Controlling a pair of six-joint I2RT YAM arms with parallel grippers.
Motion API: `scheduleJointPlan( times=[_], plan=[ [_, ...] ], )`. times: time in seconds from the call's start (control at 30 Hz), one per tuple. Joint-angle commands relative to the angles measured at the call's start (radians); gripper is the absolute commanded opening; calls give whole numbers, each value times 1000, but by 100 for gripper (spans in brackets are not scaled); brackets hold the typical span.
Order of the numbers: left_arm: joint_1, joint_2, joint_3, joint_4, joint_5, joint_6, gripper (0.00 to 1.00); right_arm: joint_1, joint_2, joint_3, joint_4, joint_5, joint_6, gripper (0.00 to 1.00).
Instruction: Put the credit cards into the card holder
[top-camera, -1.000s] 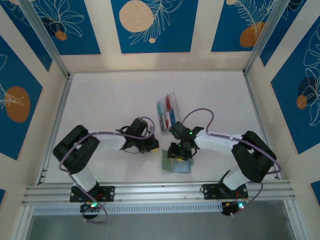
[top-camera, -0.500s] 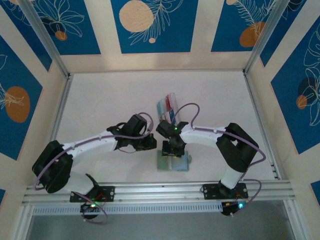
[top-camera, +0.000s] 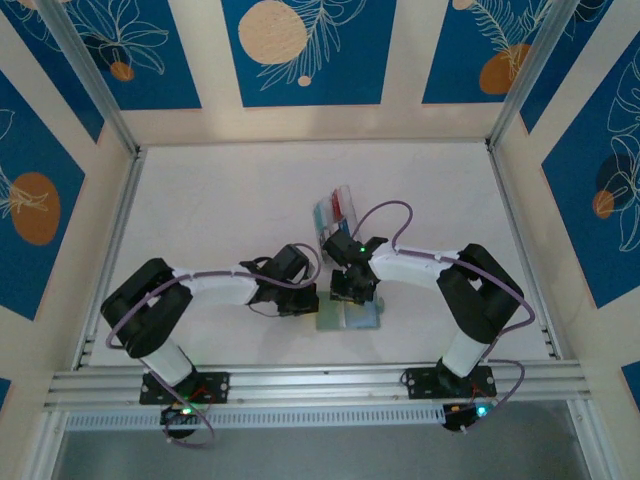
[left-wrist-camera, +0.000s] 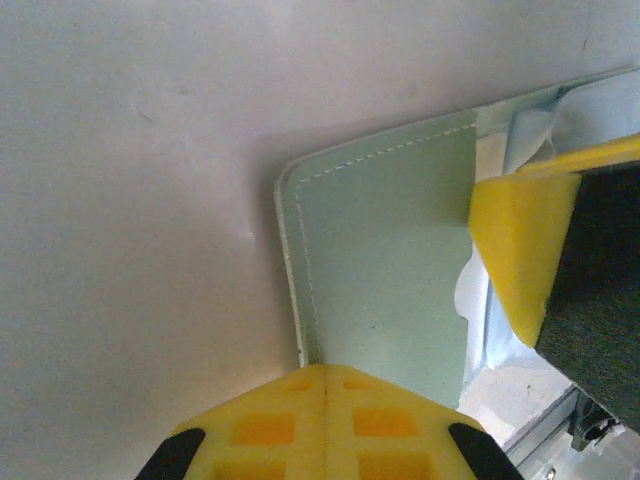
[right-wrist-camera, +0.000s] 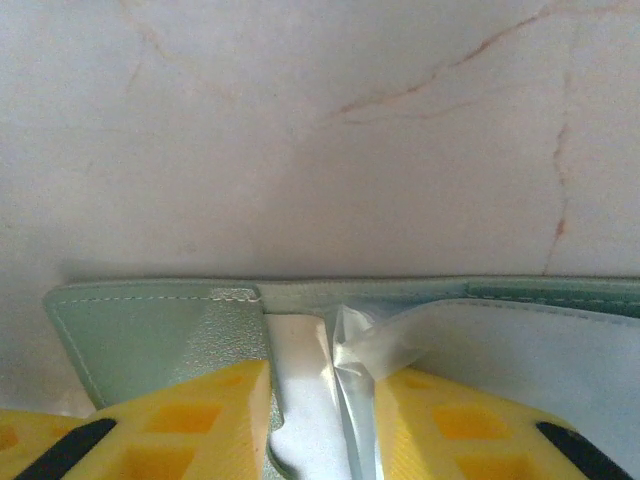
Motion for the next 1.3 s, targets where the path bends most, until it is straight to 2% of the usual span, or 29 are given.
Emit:
scheduleJointPlan(
  times=[0.0,0.07,0.2,0.47,0.63,0.87,1.07,1.27],
  plan=[
    [-8,-80,10,-83,-108,3,3,-7,22,-11,30,8,-24,31],
    [-10,-132,38,-146,-147,13,3,-11,30,-13,32,0,-30,29],
    [-22,-166,82,-141,-94,3,4,-21,45,-14,35,-14,-40,25],
    [-41,-16,81,-13,-20,-46,3,-33,22,-14,29,-37,-50,25],
    [-39,63,32,53,-22,-69,2,-35,-34,-2,-16,-25,-82,26],
    [-39,82,-27,62,-48,-61,2,-48,-111,21,-130,65,-177,31],
    [-39,68,-37,58,-52,-45,2,-68,-74,61,-192,151,-273,30],
    [-40,68,-41,71,-43,-52,2,-78,-19,72,-178,143,-305,30]
  ],
)
